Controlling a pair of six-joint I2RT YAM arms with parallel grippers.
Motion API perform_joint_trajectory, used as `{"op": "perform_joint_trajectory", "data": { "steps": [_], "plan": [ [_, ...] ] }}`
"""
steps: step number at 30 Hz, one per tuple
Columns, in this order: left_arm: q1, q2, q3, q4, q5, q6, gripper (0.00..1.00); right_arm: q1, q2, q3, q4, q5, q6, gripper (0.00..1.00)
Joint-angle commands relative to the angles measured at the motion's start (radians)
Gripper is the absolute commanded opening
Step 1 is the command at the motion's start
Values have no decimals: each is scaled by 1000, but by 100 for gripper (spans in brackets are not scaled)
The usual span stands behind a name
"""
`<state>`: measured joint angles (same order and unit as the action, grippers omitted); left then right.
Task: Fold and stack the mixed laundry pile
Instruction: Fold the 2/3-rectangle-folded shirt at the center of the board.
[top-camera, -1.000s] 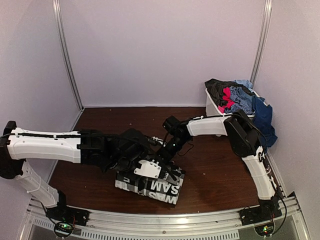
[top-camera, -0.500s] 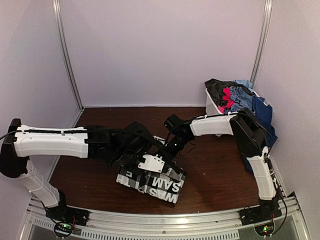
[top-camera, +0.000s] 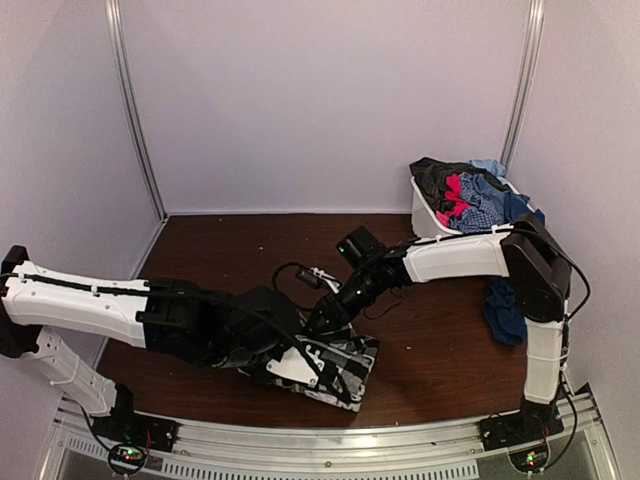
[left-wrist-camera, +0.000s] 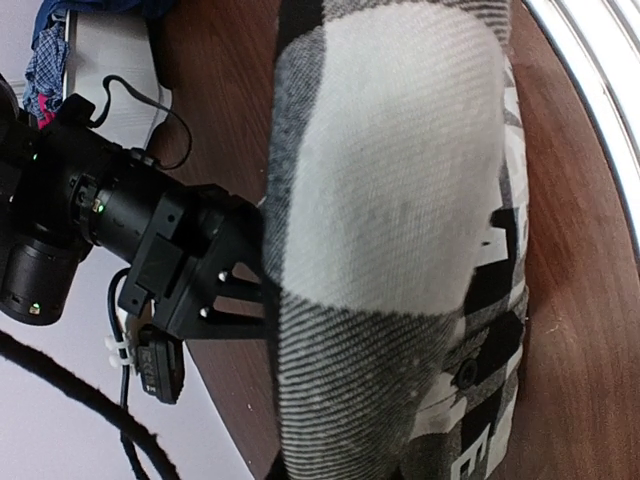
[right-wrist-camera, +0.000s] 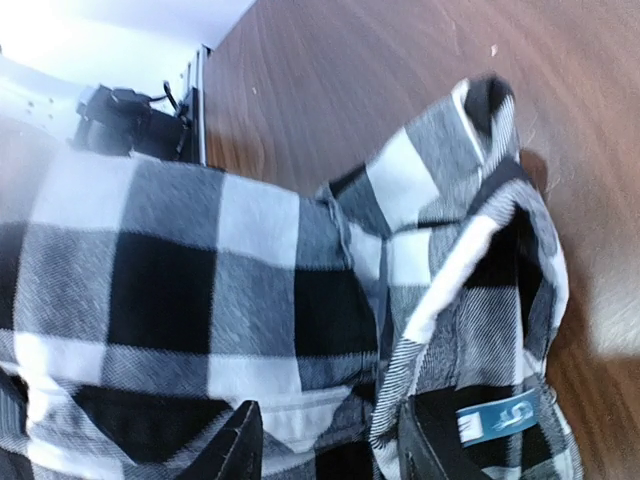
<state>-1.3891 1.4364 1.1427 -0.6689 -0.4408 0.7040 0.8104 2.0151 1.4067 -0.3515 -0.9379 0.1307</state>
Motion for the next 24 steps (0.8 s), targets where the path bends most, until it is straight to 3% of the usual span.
{"op": "perform_joint_trajectory", "data": {
  "steps": [1, 6, 11, 13, 15, 19, 24],
  "plan": [
    [-99, -72, -79, 18, -108, -97, 7, -49, -38, -29, 30, 82, 55, 47],
    [-194, -71, -121, -78, -93, -220, 7, -108, 66, 93, -33, 134, 21, 40],
    [-283, -37, -156, -111, -108, -306, 7, -104, -1, 98, -33, 158, 33, 56],
    [-306, -34, -156, -128, -125, -336, 7, -93, -64, 68, -28, 163, 38, 68],
    [-333, -34, -160, -132, -138, -359, 9, -84, -102, 50, -46, 178, 41, 70],
    [-372, -11, -176, -130, -118, -390, 10, -38, -153, -8, -44, 139, 52, 59],
    [-396, 20, -178, -124, -126, -406, 9, 69, -97, -100, 54, 13, 110, 33]
  ]
}}
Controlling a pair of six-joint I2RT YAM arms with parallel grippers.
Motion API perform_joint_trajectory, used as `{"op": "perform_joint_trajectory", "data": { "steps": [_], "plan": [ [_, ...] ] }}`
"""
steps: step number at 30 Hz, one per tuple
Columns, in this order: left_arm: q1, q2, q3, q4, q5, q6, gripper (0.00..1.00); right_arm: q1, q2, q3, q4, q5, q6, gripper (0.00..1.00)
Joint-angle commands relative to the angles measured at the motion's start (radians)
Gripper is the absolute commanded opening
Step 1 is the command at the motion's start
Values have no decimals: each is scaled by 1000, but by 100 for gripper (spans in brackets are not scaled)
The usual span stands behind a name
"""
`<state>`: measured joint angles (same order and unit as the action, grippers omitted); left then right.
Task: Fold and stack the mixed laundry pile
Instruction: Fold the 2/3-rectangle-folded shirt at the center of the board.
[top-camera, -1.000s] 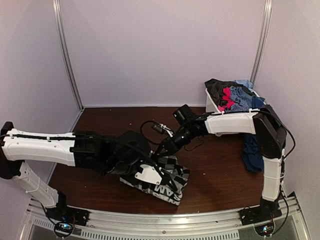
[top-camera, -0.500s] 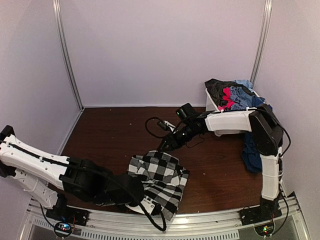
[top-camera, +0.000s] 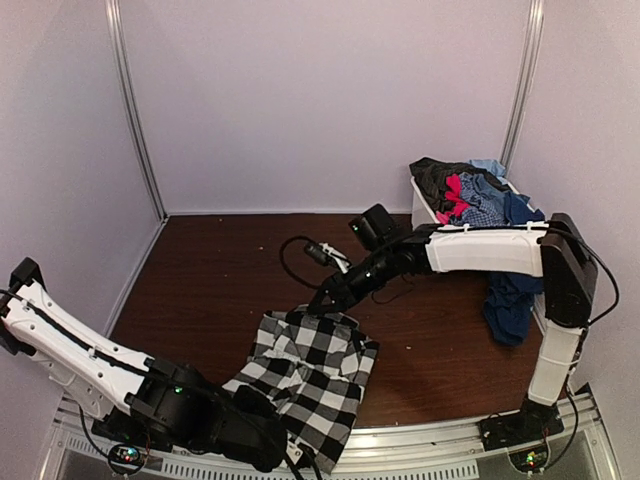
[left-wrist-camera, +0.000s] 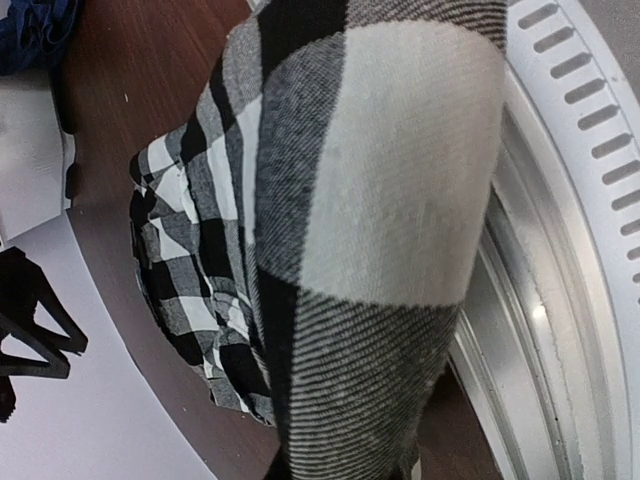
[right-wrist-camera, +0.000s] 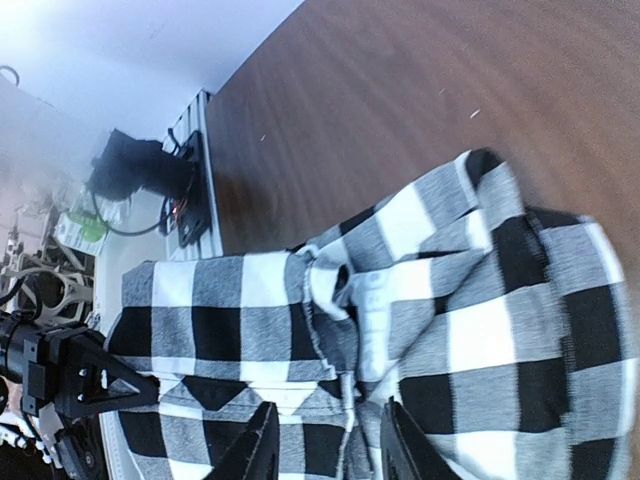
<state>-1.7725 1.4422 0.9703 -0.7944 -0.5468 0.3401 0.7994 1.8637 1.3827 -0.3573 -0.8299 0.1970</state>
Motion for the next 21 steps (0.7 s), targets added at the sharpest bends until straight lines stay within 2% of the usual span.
{"op": "perform_joint_trajectory", "data": {
  "steps": [1, 5, 9, 14, 17, 18, 19, 21],
  "plan": [
    [-13, 2, -5, 6, -36, -42, 9, 107, 81, -89, 68, -104, 45, 28],
    [31, -79, 27, 17, -63, -27, 11, 185, 176, -147, 140, -147, 66, 21],
    [94, -113, 62, 36, -47, 51, 14, 220, 258, -149, 167, -159, 66, 20],
    [251, -82, 64, 97, 30, 163, 14, 230, 256, -123, 160, -189, 61, 22],
    [307, -75, 16, 174, 35, 232, 15, 215, 208, -111, 139, -185, 57, 32],
    [317, -71, 6, 195, 34, 254, 16, 203, 191, -107, 128, -178, 54, 42],
    [325, -62, 0, 214, 37, 271, 17, 189, 176, -102, 119, -169, 51, 48],
    [332, -40, -2, 239, 55, 305, 17, 156, 153, -80, 79, -134, 28, 53]
  ]
}}
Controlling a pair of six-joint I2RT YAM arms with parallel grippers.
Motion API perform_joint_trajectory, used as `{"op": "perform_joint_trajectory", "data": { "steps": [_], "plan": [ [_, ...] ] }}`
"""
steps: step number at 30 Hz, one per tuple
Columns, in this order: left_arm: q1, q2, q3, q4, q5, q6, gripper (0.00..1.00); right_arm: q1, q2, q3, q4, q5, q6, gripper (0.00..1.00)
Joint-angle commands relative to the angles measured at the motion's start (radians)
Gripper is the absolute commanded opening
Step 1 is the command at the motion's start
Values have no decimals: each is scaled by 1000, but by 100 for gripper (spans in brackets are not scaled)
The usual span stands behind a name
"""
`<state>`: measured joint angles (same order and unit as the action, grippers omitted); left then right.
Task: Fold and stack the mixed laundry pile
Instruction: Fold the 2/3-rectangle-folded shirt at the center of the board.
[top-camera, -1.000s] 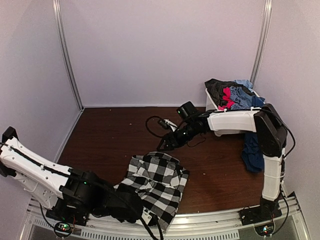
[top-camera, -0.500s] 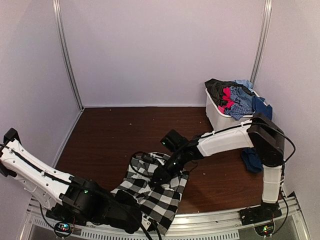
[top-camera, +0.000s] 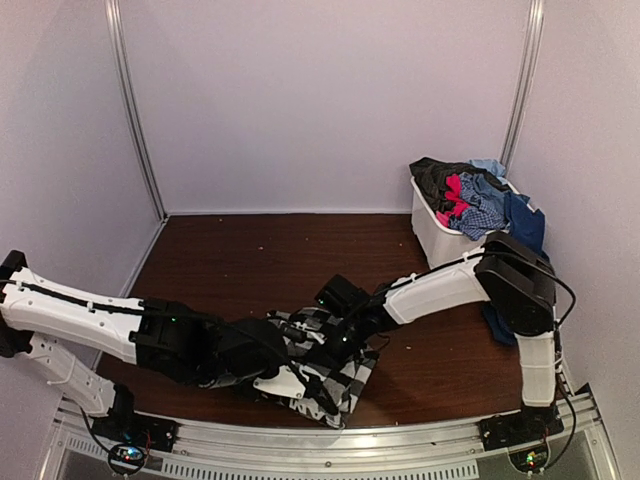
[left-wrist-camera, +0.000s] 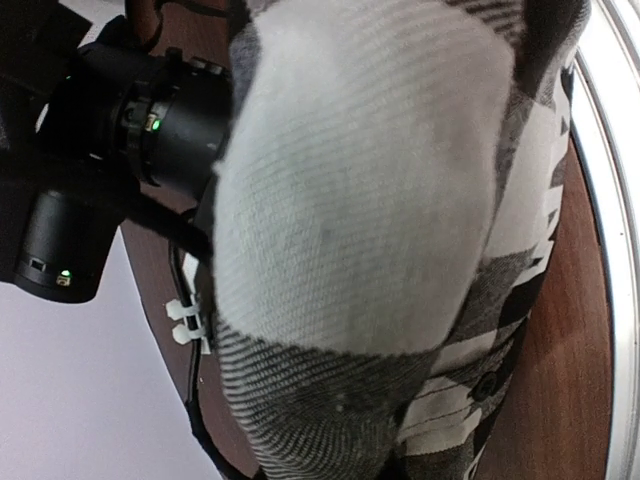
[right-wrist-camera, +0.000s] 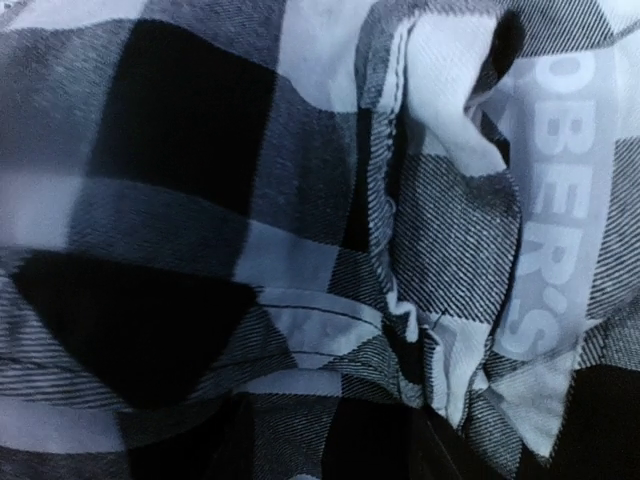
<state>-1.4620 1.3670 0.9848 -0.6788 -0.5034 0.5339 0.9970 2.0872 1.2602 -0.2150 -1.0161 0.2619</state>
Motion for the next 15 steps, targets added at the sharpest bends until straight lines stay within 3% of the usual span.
{"op": "perform_joint_trajectory", "data": {
  "steps": [1, 6, 15],
  "plan": [
    [22, 46, -17, 133, 17, 123, 17, -59, -78, 63, -108, 86, -64, 54],
    [24, 79, -8, 153, 47, 163, 17, -147, -93, 178, -266, 201, -163, 58],
    [117, 121, 52, 141, 127, 226, 18, -308, -60, 185, -230, 260, -175, 59]
  ]
}}
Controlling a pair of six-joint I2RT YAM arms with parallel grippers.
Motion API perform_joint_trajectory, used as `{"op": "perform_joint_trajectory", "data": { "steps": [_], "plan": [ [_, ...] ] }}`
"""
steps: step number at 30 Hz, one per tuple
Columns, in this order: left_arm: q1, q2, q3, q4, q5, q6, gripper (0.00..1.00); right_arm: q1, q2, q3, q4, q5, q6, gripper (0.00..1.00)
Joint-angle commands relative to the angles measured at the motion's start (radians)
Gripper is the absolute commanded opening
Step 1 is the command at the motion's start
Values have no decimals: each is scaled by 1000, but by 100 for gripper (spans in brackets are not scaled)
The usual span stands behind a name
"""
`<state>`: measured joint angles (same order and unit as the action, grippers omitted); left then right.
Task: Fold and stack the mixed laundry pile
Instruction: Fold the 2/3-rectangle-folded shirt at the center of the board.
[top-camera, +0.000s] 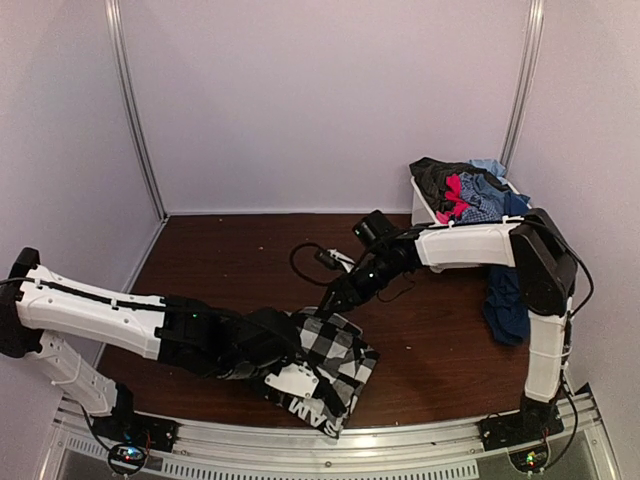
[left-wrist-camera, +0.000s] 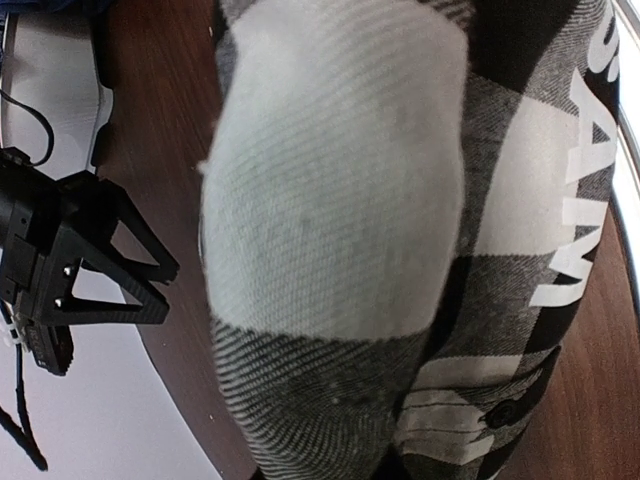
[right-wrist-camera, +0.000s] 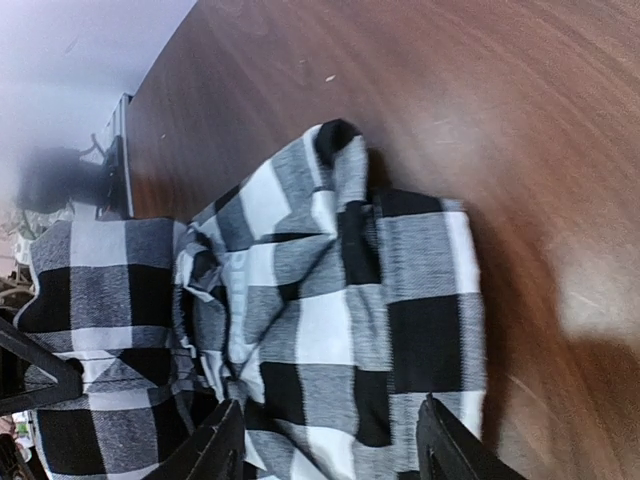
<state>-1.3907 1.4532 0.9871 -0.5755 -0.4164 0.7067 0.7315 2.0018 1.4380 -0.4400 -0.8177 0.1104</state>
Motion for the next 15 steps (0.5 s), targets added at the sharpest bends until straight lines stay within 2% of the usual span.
{"op": "perform_joint_trajectory", "data": {
  "steps": [1, 6, 15],
  "plan": [
    [59, 51, 67, 36, 42, 65, 18, -51, 64, 20, -1, 59, -25, 58],
    [116, 109, 116, 71, 50, 120, 18, -55, 186, 69, 25, 23, -23, 53],
    [197, 193, 189, 152, 44, 237, 18, -46, 264, 68, 35, -28, -52, 36]
  ]
}}
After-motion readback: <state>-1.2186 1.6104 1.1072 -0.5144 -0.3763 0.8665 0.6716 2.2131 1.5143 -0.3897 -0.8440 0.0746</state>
